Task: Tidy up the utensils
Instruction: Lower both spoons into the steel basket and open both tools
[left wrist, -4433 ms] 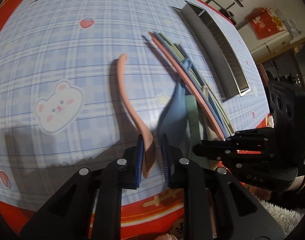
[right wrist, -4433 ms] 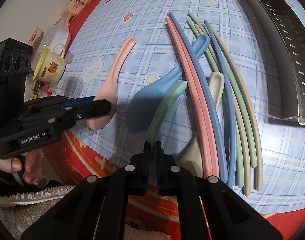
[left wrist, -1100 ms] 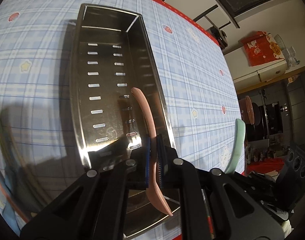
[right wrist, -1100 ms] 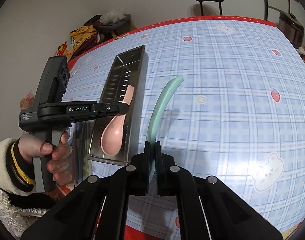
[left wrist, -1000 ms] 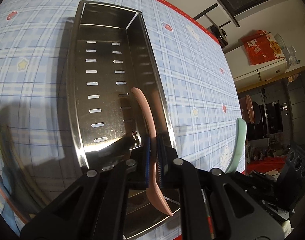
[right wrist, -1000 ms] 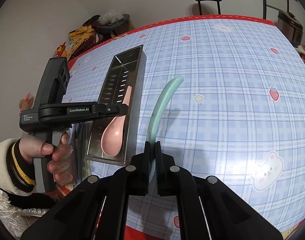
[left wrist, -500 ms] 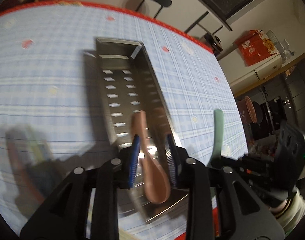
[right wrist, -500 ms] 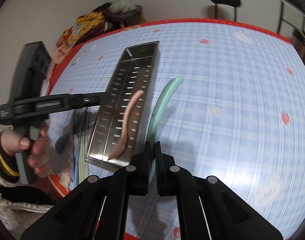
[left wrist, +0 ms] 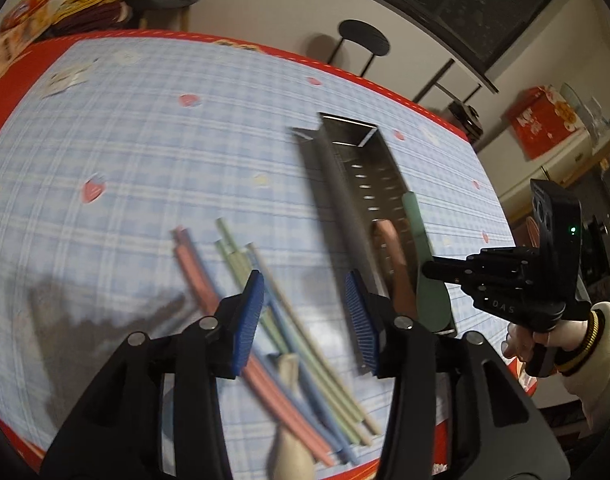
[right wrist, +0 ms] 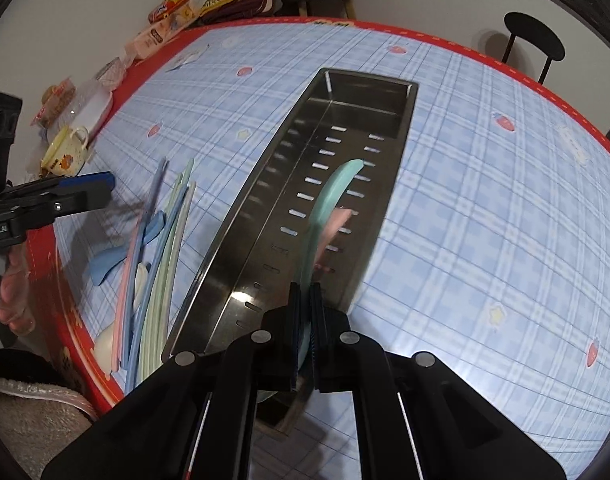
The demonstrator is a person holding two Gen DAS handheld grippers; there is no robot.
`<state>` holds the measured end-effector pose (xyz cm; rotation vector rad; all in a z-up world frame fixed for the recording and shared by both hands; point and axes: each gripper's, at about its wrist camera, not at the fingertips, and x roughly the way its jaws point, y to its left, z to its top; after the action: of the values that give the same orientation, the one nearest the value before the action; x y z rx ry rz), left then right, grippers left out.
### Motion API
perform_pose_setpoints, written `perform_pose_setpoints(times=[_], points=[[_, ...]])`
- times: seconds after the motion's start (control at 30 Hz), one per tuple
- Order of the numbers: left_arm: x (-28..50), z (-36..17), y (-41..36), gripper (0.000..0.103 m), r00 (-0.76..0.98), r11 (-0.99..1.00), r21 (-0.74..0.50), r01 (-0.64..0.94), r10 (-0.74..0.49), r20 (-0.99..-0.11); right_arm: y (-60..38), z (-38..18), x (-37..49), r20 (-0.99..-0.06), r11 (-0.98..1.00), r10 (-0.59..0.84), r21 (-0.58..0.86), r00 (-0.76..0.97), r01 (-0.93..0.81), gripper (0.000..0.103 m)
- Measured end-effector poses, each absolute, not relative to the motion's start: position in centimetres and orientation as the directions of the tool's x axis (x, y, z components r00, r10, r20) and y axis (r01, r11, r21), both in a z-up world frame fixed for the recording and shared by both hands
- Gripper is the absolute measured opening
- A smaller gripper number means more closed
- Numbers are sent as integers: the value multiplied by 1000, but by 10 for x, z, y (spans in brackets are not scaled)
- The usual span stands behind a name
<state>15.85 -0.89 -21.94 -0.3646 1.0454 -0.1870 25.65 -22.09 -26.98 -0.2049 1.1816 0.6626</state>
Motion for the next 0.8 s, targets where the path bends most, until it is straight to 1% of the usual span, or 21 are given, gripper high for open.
perform_pose_setpoints(times=[0.17,0.4,0.47,0.5,0.53,0.57,0.63,0.67,0.73,0.8], points=[[146,-222,8,45,497,922,-382,-54,-308,-812,-212,-274,255,-907,802,366,193,210,-566,5],[137,-219,18,46,491,925,-376,-57,-302,-817,-208,-279,255,-924,827,305,136,232,-546,6],[137,-218,18,46,490,925,-375,-54,-302,-817,-210,-274,254,-917,834,312,139,248,-534,10],[137,-218,19,46,490,926,-373,-51,-303,-818,-212,-270,254,-912,840,315,139,263,-525,20],[137,-217,19,46,489,928,-370,-48,-302,-819,-213,-265,253,-907,845,316,136,278,-517,31],[136,-216,19,46,488,929,-368,-43,-302,-819,-215,-259,251,-899,852,317,131,302,-506,36],[136,-216,20,47,487,931,-363,-37,-300,-820,-220,-248,246,-880,865,326,131,344,-484,54],[135,-215,20,47,486,932,-360,-35,-299,-821,-222,-242,242,-871,873,330,135,365,-468,60],[134,-214,21,47,482,934,-355,-31,-297,-824,-225,-234,235,-859,888,325,133,396,-440,76],[132,-213,22,47,476,937,-348,-29,-294,-829,-226,-228,223,-847,902,323,139,423,-409,82]])
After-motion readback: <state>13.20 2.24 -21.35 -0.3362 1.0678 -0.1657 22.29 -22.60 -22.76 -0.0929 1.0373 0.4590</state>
